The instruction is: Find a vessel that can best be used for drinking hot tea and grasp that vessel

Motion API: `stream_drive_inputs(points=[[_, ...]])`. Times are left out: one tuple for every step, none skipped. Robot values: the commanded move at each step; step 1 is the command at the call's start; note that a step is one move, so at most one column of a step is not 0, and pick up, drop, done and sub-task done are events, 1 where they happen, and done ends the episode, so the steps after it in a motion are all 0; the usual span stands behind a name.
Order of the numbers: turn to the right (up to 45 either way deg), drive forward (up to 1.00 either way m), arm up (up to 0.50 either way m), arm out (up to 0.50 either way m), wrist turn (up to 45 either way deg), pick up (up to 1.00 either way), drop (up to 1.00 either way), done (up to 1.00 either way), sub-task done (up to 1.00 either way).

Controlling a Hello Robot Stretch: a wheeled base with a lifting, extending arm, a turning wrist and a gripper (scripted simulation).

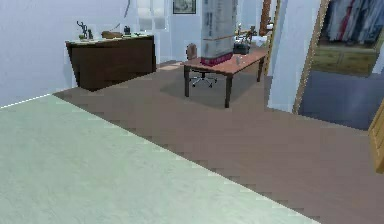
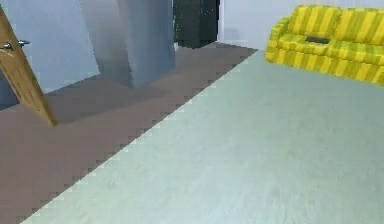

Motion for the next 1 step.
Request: stream_drive_inputs(points=[[0.0,1.00,0.00,0.00,0.0,0.00,0.00,0.00,0.00]])
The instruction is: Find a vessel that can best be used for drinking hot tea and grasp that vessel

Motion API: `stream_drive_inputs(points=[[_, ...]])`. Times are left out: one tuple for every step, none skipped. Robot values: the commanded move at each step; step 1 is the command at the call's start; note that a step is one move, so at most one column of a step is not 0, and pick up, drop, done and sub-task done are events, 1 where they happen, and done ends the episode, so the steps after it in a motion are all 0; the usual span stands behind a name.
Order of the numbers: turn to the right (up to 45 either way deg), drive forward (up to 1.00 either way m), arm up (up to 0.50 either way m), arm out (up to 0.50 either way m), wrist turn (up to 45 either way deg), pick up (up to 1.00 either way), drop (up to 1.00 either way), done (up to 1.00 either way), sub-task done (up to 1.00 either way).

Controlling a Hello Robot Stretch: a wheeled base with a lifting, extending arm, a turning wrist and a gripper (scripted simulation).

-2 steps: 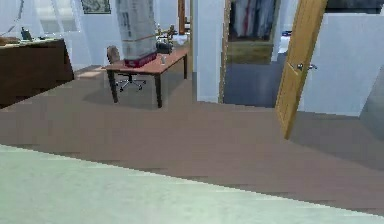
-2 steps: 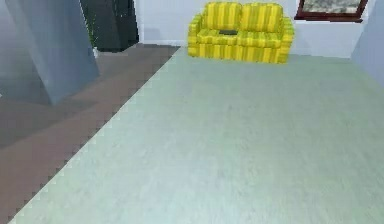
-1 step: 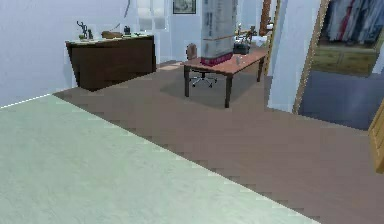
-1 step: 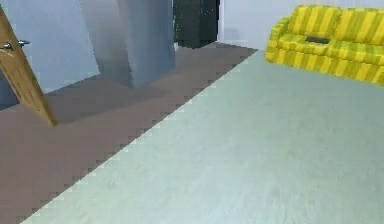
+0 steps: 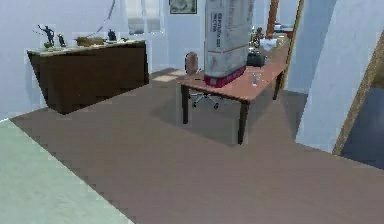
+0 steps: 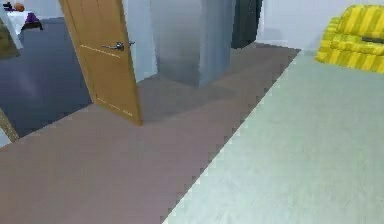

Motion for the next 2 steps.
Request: stream_drive_inputs(points=[[0.0,1.00,0.00,0.00,0.0,0.00,0.00,0.00,0.00],[0.0,0.80,0.00,0.00,0.0,0.00,0.00,0.00,0.00]])
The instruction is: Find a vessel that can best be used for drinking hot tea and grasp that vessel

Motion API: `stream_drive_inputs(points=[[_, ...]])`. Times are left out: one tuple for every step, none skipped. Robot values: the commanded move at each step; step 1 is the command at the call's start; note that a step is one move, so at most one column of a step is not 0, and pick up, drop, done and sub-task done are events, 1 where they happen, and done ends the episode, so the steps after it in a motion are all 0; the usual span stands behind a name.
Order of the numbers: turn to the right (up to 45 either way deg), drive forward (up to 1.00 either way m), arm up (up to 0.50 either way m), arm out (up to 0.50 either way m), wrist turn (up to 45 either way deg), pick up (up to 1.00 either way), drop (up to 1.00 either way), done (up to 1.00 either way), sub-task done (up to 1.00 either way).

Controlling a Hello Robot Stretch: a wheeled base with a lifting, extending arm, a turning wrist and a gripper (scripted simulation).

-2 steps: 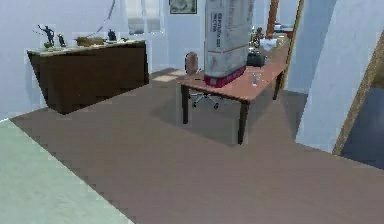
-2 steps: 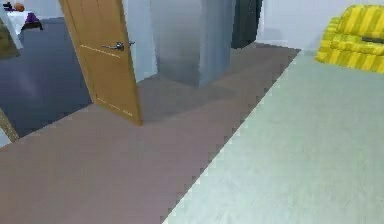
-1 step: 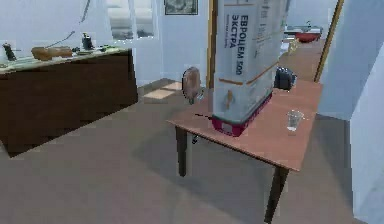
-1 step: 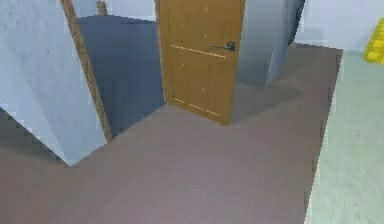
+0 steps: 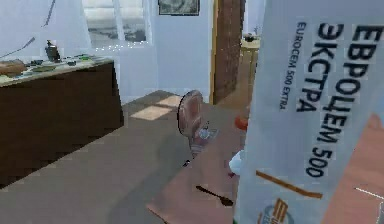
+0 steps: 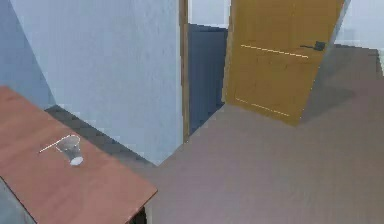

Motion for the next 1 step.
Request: stream_drive_inputs(points=[[-45.0,0.00,0.00,0.00,0.0,0.00,0.00,0.00,0.00]])
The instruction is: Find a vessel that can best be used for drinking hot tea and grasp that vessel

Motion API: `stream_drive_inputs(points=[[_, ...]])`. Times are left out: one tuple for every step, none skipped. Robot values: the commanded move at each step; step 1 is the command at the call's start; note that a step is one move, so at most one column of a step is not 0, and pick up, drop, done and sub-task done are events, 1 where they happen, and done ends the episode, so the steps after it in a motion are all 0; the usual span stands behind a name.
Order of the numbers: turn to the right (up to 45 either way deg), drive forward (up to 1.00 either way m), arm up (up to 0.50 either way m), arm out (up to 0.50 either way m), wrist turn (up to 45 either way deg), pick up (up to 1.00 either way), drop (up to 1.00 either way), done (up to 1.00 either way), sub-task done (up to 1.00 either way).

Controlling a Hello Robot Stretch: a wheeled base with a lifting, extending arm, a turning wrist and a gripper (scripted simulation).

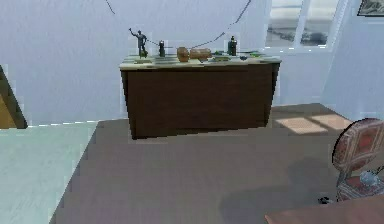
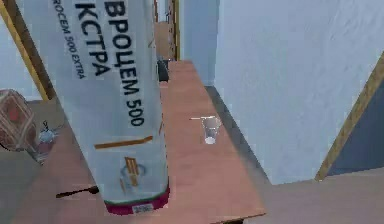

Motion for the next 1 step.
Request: stream_drive_inputs(points=[[-27.0,0.00,0.00,0.00,0.0,0.00,0.00,0.00,0.00]])
